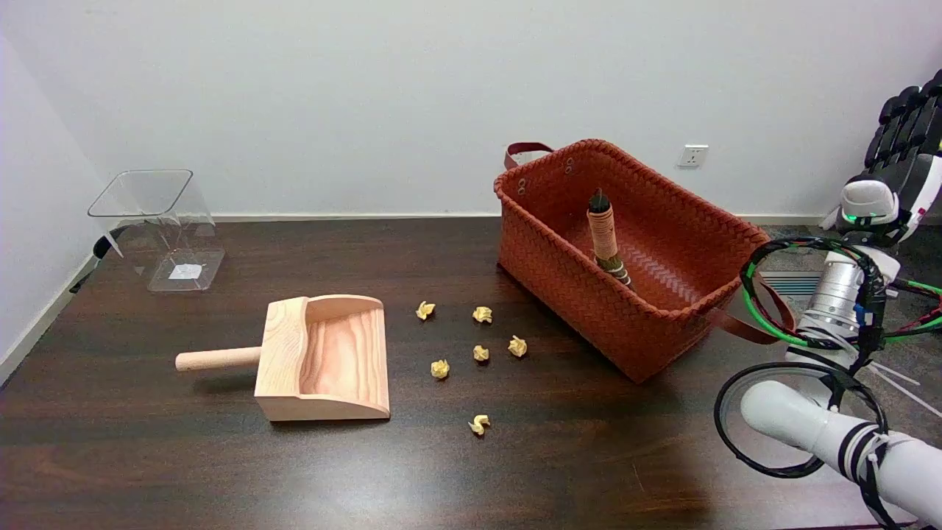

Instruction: Pick up the broom by its handle.

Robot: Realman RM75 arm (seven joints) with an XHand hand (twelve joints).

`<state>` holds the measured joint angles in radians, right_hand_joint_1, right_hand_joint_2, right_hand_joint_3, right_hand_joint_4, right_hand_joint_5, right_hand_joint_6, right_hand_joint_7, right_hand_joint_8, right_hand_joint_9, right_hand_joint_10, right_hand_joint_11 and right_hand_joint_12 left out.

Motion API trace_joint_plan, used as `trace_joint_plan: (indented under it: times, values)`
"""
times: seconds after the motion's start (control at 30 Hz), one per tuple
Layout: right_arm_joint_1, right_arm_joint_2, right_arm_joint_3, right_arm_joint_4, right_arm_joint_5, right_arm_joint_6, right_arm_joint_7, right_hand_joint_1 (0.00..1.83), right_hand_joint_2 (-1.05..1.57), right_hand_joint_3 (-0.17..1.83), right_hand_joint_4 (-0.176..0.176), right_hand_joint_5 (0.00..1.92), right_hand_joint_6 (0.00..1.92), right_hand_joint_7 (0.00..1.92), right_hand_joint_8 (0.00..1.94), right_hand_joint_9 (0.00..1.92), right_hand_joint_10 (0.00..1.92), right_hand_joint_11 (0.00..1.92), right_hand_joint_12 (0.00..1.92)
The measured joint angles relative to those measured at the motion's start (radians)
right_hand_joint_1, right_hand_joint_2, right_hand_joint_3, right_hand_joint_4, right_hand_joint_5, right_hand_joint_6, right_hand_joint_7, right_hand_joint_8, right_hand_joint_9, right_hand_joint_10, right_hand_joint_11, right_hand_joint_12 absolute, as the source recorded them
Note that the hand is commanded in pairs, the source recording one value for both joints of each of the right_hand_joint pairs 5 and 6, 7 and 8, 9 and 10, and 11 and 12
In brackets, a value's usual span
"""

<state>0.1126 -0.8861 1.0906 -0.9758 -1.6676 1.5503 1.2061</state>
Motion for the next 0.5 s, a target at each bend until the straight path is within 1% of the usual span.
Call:
trace_joint_plan:
  times: [0.5]
  values:
    - [0.006, -0.001, 0.006, 0.005, 0.0, -0.006, -0.005, 0.73, -0.33, 0.39, 0.0, 0.09, 0.09, 0.02, 0.02, 0.09, 0.09, 0.09, 0.09]
